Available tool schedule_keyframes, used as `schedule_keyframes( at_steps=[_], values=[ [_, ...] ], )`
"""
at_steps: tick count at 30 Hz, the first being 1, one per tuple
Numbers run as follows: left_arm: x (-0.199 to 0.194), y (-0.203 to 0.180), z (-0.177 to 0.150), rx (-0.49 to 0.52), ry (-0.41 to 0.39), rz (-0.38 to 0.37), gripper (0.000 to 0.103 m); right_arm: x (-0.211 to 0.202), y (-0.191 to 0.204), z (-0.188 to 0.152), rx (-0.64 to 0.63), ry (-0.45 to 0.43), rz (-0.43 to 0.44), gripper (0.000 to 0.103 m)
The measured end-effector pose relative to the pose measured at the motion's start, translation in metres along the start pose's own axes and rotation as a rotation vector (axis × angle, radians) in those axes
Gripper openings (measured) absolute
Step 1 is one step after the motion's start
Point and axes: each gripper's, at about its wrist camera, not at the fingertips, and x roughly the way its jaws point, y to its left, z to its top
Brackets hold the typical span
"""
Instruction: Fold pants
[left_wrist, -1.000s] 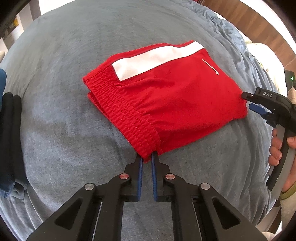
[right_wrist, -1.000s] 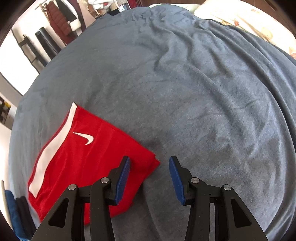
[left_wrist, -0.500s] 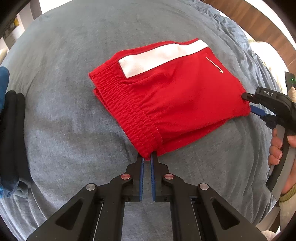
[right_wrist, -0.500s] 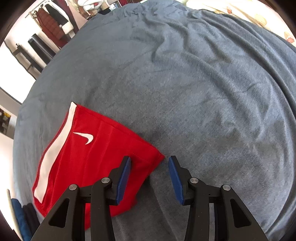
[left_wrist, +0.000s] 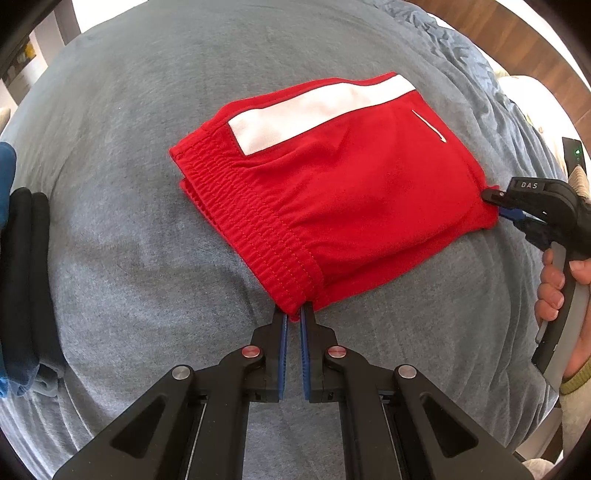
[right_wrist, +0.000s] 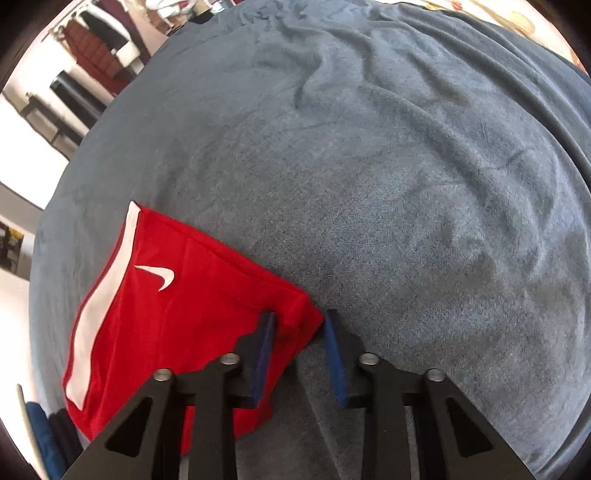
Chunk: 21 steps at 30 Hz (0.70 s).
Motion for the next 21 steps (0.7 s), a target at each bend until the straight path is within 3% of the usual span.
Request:
schedule_keyframes(
  at_steps=[2,9,12,17,21],
  values=[
    [0.0,-0.001,-0.001,-0.005,0.0,-0.005,0.008,-0.005,-0.001,0.001,0.002,-0.01,-0.004,0.014],
    [0.0,0.007,-0.002,-0.034,0.005,-0.011,0.009,-0.034,0.0,-0.005,-0.008,-0.045,-0.026,0.013],
    [0.0,0.011,-0.005,-0.05,0.022,0.032,0.013,-0.031,0.002,-0.005,-0.02,-0.035,-0.036,0.013],
    [-0.014,0.016,-0.015,-0.089,0.025,0.058,0.028,-0.035,0.011,-0.004,-0.061,-0.051,-0.051,0.013],
    [-0.037,0.018,-0.012,-0.166,-0.068,0.049,0.046,-0.04,0.012,-0.003,-0.064,-0.059,-0.042,0.013]
  ],
)
